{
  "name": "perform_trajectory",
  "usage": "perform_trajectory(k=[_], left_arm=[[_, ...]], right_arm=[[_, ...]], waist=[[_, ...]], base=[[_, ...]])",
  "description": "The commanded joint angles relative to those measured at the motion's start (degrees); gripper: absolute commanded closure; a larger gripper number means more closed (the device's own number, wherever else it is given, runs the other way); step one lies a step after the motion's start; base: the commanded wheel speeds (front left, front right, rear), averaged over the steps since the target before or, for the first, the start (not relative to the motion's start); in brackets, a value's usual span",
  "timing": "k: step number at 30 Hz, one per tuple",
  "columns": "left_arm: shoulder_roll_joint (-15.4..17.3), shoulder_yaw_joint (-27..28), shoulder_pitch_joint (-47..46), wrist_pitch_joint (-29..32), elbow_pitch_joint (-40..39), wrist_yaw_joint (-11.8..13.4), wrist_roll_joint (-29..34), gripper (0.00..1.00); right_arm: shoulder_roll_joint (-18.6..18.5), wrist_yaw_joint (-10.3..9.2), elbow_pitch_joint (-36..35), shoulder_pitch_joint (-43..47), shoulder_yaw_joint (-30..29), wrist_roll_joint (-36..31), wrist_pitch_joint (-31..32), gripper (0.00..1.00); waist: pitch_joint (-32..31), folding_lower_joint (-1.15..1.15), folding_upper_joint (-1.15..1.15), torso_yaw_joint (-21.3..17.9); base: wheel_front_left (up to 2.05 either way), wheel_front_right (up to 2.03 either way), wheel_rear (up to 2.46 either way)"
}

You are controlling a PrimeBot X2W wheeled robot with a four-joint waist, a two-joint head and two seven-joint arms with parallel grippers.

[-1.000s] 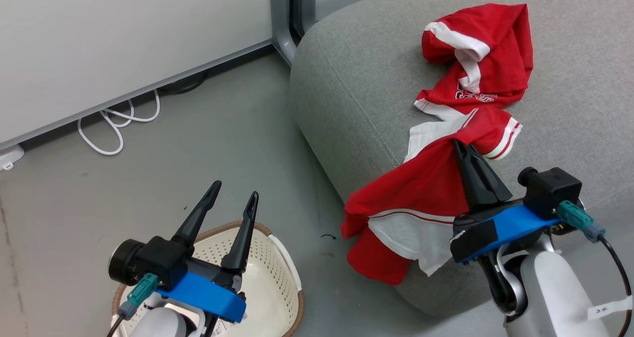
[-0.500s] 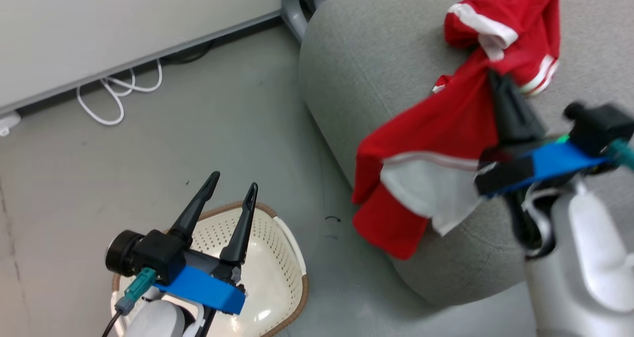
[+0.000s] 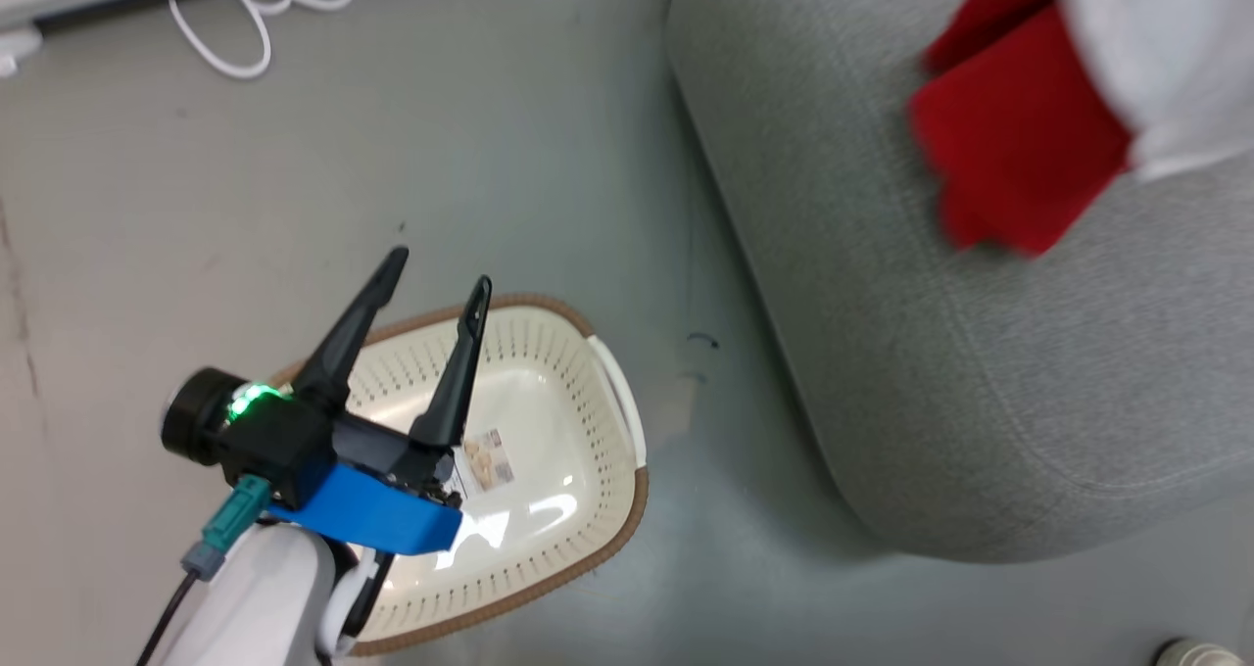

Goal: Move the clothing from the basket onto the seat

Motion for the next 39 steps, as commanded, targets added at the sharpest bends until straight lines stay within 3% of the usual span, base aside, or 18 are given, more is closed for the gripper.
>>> perform_trajectory(k=[1,6,10,17,25,26,27,28,33,39], left_arm=[[0.6,0.3,-1.8,-0.1,-0.7,-0.4,0.4,0.00],[1.8,0.1,-4.5,-0.1,-3.0,-0.4,1.1,0.00],[2.6,0.2,-6.0,-0.1,-4.9,-0.4,1.7,0.00],[3.8,-0.2,-7.8,-0.1,-6.7,-0.3,2.1,0.00],[3.4,-0.2,-7.8,-0.1,-6.5,-0.2,1.6,0.00],[3.2,-0.1,-7.6,-0.1,-6.3,-0.2,1.6,0.00],[3.0,-0.1,-7.4,-0.1,-6.1,-0.2,1.5,0.00],[2.8,-0.1,-7.2,-0.1,-6.0,-0.2,1.5,0.00],[1.2,0.2,-6.1,-0.1,-4.8,-0.2,1.2,0.00],[-1.4,1.9,-2.8,-0.1,-2.9,-0.2,0.3,0.00]], right_arm=[[-1.9,0.03,0.2,-3.4,-1.8,0.3,0.1,1.00],[-6.2,0.03,2.5,-11.6,-7.8,0.4,0.5,1.00],[-8.4,0.03,6.8,-13.1,-9.6,-1.6,0.7,1.00],[-8.1,0.03,19.6,-9.6,-10.6,-6.0,-2.4,1.00],[-9.0,0.03,31.4,-8.6,-11.2,-9.8,-4.3,1.00],[-8.9,0.03,32.3,-8.7,-11.1,-9.9,-4.3,0.90],[-8.8,0.03,33.1,-8.7,-10.6,-10.1,-4.2,0.58],[-8.8,0.03,33.7,-8.4,-9.8,-10.3,-3.9,0.00],[-9.0,0.02,34.2,-5.8,-5.8,-11.0,-4.3,0.00],[-5.9,0.03,29.8,0.8,-2.4,-8.9,-6.2,0.00]], waist=[[4.3,0.00,0.00,2.0],[9.7,0.00,0.00,3.2],[13.5,0.00,0.00,3.7],[16.9,0.00,0.00,4.4],[16.2,0.00,0.00,5.9],[15.8,0.00,0.00,6.0],[15.3,0.00,0.00,6.2],[14.8,0.00,0.00,6.3],[10.7,0.00,0.00,6.9],[3.8,0.00,0.00,7.4]], base=[[0.00,0.00,0.00],[0.00,0.00,0.00],[0.00,0.00,0.00],[0.00,0.00,0.00],[0.00,0.00,0.00],[0.00,0.00,0.00],[0.00,0.00,0.00],[0.00,0.00,0.00],[0.00,0.00,0.00],[0.00,0.00,0.00]])
